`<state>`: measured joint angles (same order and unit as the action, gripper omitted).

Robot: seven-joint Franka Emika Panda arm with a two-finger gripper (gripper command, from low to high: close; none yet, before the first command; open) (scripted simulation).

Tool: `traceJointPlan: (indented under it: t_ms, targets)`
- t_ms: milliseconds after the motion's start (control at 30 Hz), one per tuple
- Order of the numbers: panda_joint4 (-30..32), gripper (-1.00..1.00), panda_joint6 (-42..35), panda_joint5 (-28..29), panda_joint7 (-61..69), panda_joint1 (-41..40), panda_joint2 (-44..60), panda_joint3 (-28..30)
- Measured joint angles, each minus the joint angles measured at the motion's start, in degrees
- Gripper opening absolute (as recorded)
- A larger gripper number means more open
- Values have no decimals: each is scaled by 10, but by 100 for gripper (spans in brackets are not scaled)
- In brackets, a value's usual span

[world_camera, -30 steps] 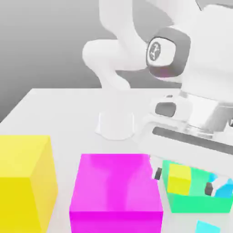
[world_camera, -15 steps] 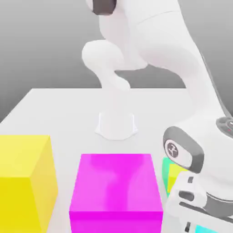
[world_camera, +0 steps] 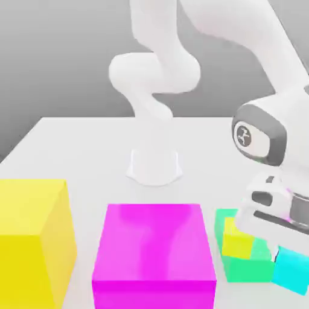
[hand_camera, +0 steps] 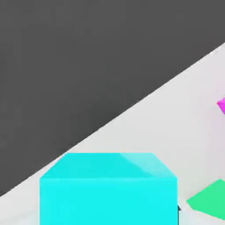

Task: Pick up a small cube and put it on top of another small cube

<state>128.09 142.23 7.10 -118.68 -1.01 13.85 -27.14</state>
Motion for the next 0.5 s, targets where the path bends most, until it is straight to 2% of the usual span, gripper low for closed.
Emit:
traceJointPlan:
  t_ms: [233,367,500]
  targets:
    - [65,-100,-43,-56,-219,46,-108,-24]
    - [81,-100,-17,-37,-276,50,-95,-19]
    - [90,-100,32,7,-310,59,-45,-7]
